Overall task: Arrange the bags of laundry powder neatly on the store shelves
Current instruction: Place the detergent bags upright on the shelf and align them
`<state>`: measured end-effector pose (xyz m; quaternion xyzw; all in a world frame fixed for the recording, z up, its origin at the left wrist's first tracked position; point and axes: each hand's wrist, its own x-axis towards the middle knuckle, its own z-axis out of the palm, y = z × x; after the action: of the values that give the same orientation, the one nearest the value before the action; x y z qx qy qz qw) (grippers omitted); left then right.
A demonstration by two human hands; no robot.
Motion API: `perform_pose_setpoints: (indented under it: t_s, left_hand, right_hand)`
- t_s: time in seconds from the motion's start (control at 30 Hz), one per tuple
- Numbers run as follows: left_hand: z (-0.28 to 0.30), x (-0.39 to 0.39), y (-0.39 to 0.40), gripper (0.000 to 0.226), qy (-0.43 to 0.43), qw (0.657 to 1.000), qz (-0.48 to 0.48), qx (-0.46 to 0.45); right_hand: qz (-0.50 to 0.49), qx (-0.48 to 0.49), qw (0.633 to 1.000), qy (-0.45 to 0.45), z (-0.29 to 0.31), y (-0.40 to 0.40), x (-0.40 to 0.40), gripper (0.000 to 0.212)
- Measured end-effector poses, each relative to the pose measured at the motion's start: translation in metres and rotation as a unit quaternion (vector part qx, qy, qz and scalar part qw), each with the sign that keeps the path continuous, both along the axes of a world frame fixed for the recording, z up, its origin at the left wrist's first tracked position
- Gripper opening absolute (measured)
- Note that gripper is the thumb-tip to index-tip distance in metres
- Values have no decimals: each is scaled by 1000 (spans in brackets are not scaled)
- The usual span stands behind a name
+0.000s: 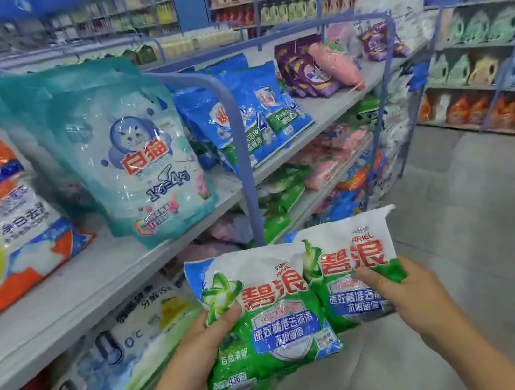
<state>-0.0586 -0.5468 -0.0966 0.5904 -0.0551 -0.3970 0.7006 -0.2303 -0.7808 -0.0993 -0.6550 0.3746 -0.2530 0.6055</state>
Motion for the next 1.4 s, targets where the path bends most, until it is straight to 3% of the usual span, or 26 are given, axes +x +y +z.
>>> perform_pose_setpoints:
  t_s: [0.37,0.53,0.7,0.77,0.87,0.9,0.93,1.0,1.1,1.13,1.2,1.23,1.4]
  left_hand:
    - [17,99,-217,34,5,997,-44,-66]
    - [40,125,-307,31,-29,996,-60,-64]
    - [54,139,-395,32,-46,997,-43,-51]
    - [56,145,-431,43,-62,997,-17,-36]
    - [63,155,-482,84,-88,996,34,-6]
    - [68,160,-498,100,-98,994,48,-4]
    - [73,164,-512,110,-112,991,66,-5]
    - [86,170,-538,108,-161,982,98,-3]
    - [103,185,-568,103,-194,970,149,-9]
    - [108,193,-577,85,-198,967,157,-27]
    - [114,215,-594,60,-211,962,169,-47]
    - [116,230,-603,59,-214,958,187,-45]
    - [124,310,-657,59,-239,942,232,-29]
  right_hand:
    - [-87,-45,995,-5,26,-175,53,14]
    - [-105,-58,993,-19,39,-254,72,36]
    - [-97,-53,993,-39,41,-349,93,22]
    - [-86,-58,994,-40,41,-394,100,35]
    - [-56,-65,994,-60,55,-462,108,66]
    - [-48,-73,994,-59,62,-483,111,67]
    - [-38,-77,994,-68,72,-503,115,56]
    - [-27,-81,993,-87,89,-542,125,19]
    - [6,-99,990,-104,110,-593,145,11]
    - [13,-90,989,-114,119,-603,154,6]
    - [41,-100,985,-131,129,-622,175,46]
    - [42,-106,984,-137,132,-631,187,56]
    - [83,-119,979,-140,128,-674,251,76]
